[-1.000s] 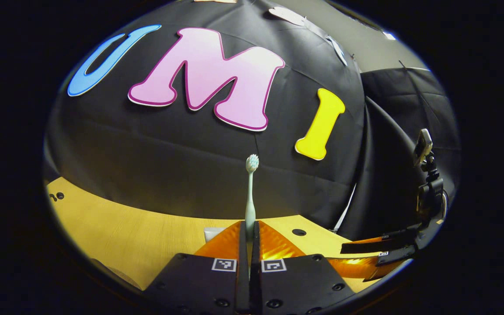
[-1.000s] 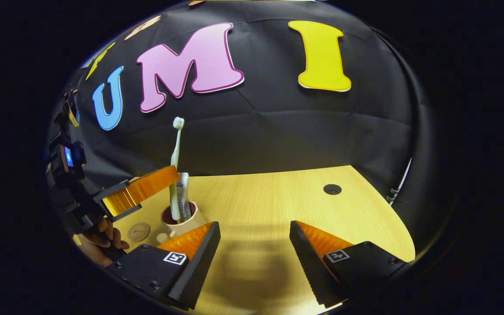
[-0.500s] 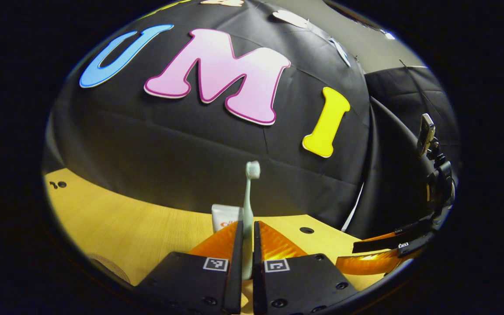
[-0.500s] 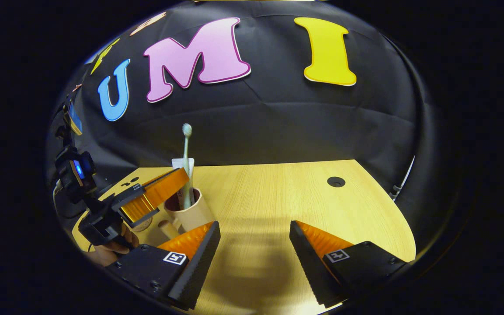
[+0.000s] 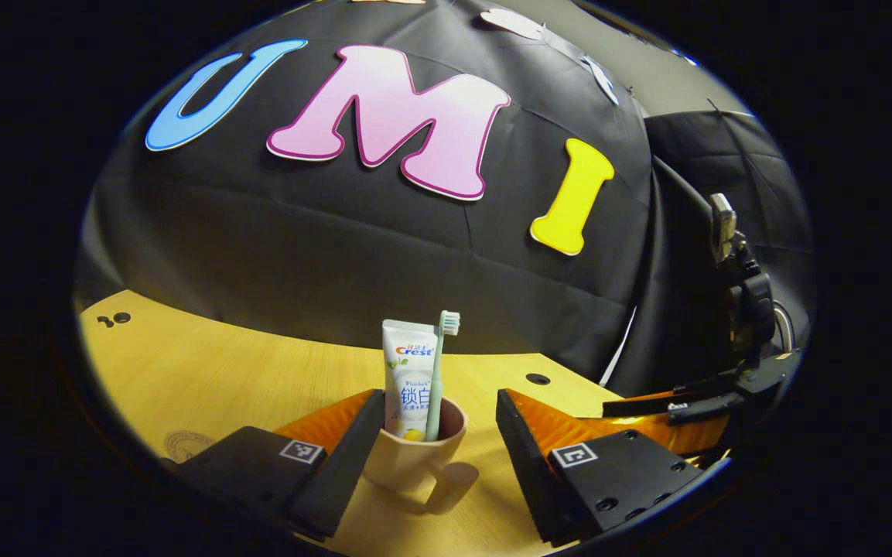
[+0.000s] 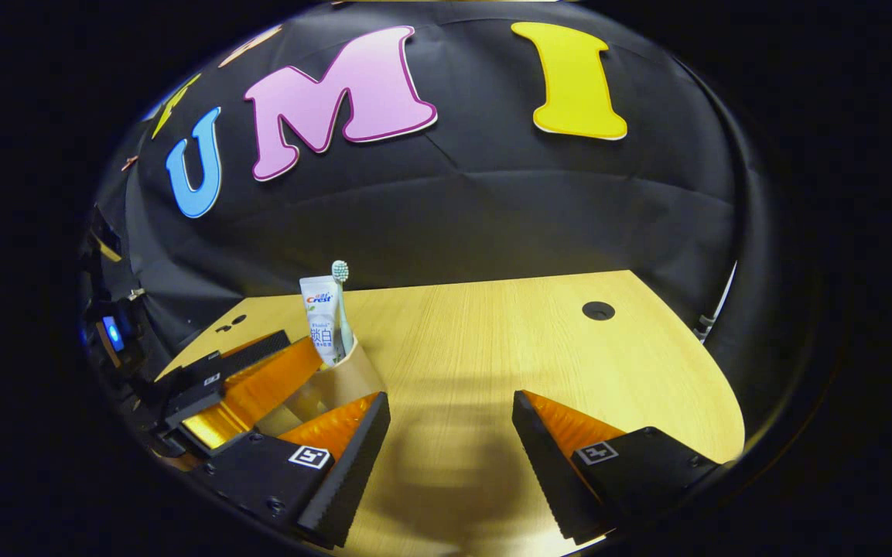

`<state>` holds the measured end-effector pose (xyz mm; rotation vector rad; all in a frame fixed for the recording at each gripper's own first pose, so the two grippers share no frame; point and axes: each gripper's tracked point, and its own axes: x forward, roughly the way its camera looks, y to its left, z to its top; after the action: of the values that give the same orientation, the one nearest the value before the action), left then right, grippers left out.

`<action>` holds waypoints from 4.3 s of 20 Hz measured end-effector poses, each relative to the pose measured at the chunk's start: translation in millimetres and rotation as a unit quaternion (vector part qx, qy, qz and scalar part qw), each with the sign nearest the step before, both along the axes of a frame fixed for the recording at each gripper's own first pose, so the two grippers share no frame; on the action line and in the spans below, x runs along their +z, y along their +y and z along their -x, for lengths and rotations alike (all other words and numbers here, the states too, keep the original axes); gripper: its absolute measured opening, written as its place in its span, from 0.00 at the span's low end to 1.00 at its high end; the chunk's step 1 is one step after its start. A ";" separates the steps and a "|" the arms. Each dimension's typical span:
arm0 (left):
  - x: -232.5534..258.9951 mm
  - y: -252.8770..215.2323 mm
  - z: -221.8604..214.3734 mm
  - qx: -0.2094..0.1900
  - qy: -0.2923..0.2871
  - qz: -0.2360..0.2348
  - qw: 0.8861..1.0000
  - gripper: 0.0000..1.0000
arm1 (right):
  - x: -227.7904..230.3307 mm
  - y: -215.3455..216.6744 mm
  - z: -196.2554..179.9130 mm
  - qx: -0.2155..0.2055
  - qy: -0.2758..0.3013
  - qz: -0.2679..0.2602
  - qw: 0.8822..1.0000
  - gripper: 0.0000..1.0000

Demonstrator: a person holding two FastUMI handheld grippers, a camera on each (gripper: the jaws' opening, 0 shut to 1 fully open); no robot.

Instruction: Put the toothbrush and toothpaste on the desktop into the cup, then pick up the cup and place it on the coaster on the desktop.

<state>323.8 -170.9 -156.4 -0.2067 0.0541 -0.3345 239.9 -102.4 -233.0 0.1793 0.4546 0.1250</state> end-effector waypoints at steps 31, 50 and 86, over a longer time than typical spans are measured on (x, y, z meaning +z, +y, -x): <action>-21.6 235.9 242.9 0.155 0.182 -0.066 0.969 0.98 | -32.2 151.4 -16.9 0.090 0.322 -0.003 0.943 0.98; -58.0 250.2 281.9 0.171 0.245 -0.068 0.952 0.98 | -90.5 162.8 -16.1 0.094 0.411 0.026 0.906 0.56; -81.1 241.4 316.1 0.181 0.273 -0.042 0.944 0.98 | -45.1 243.7 0.8 0.207 0.305 0.125 0.921 0.29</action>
<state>7.7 70.4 -237.6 -0.2153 0.5718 0.1005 239.2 141.3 -278.1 -0.1430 1.1243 0.4301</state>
